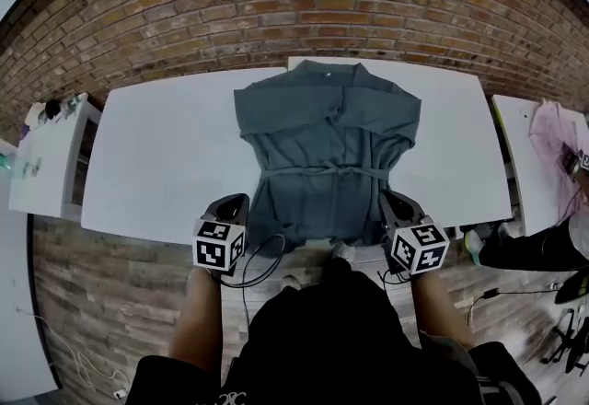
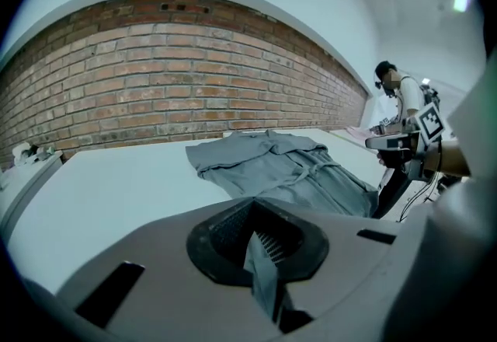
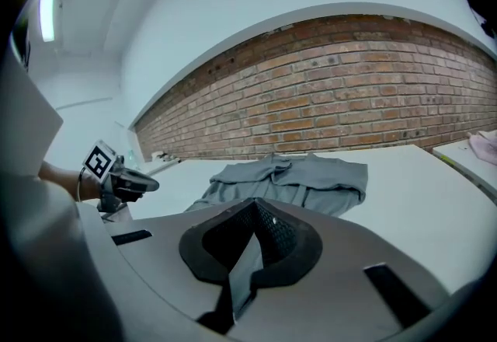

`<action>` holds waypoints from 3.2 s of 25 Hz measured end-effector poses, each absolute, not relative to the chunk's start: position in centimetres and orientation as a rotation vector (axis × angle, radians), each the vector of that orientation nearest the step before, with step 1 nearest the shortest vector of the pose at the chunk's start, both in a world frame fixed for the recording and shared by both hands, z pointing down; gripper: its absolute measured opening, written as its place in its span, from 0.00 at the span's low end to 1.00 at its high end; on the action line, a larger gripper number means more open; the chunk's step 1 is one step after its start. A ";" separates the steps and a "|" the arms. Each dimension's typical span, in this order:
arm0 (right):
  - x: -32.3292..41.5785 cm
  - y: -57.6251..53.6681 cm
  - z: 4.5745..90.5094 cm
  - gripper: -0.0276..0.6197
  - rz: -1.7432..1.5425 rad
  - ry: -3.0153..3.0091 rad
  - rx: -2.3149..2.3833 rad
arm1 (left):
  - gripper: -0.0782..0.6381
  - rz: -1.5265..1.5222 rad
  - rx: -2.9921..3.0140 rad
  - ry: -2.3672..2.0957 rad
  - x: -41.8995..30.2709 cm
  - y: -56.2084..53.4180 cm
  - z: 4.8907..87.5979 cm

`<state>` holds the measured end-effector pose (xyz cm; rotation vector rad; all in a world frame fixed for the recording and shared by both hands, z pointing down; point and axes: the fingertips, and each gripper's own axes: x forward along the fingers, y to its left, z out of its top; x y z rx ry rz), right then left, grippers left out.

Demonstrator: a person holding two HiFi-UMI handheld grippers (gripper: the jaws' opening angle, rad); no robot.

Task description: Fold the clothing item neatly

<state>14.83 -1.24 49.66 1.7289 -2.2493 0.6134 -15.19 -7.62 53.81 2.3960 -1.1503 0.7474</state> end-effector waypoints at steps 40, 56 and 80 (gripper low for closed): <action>23.6 13.0 69.6 0.37 0.880 -1.796 1.509 | 0.49 1.223 2.171 -0.794 -20.1 5.5 74.5; 22.9 10.7 74.0 0.09 0.673 -1.927 1.059 | 0.23 1.262 2.152 -0.814 -17.7 5.1 77.4; 13.6 13.2 54.0 0.07 0.574 -2.352 0.938 | 0.12 0.928 2.498 -0.609 -14.4 8.2 57.5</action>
